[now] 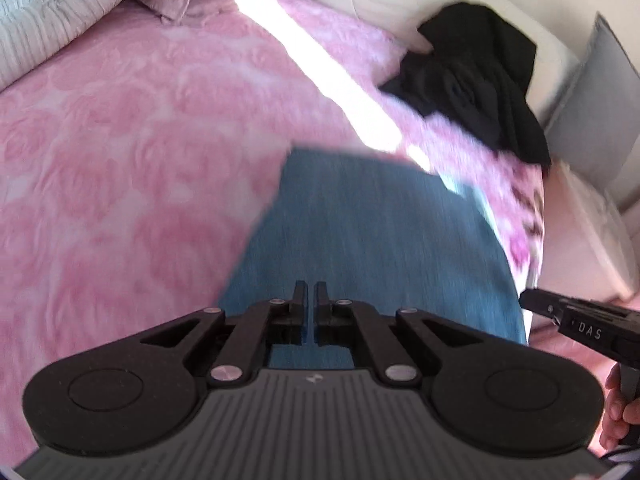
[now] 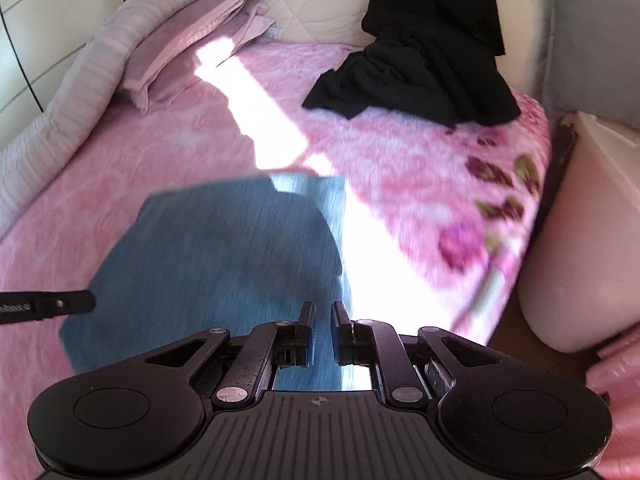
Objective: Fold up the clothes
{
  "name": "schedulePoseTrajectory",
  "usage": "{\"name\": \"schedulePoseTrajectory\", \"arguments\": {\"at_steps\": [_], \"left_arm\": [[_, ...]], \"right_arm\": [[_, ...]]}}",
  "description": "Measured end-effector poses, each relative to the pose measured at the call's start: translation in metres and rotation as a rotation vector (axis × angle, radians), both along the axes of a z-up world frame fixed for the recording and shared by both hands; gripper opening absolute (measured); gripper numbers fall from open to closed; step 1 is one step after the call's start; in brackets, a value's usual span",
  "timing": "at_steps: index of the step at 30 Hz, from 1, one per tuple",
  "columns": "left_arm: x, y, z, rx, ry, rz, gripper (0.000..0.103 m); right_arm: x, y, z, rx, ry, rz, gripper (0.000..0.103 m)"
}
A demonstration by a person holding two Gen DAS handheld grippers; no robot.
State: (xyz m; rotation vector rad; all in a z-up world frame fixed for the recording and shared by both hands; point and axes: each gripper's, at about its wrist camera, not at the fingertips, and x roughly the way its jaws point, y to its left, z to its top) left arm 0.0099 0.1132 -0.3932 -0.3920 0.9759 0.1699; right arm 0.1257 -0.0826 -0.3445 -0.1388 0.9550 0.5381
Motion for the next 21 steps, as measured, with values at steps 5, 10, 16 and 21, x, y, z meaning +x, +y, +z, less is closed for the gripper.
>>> {"name": "schedulePoseTrajectory", "arguments": {"at_steps": [5, 10, 16, 21], "left_arm": [[0.005, -0.008, -0.017, 0.023, 0.133, 0.031, 0.001], [0.006, -0.011, -0.001, 0.094, 0.188, 0.028, 0.007], [-0.009, -0.018, 0.001, 0.112, 0.243, 0.052, 0.025], [-0.027, -0.026, -0.005, 0.131, 0.297, 0.044, 0.032]], "right_arm": [[-0.007, 0.010, -0.024, -0.120, 0.056, 0.053, 0.011], [-0.007, 0.005, -0.006, -0.120, 0.081, 0.026, 0.012], [-0.027, -0.010, -0.005, -0.117, 0.123, 0.004, 0.055], [-0.048, -0.015, -0.009, -0.121, 0.152, -0.014, 0.060]]}}
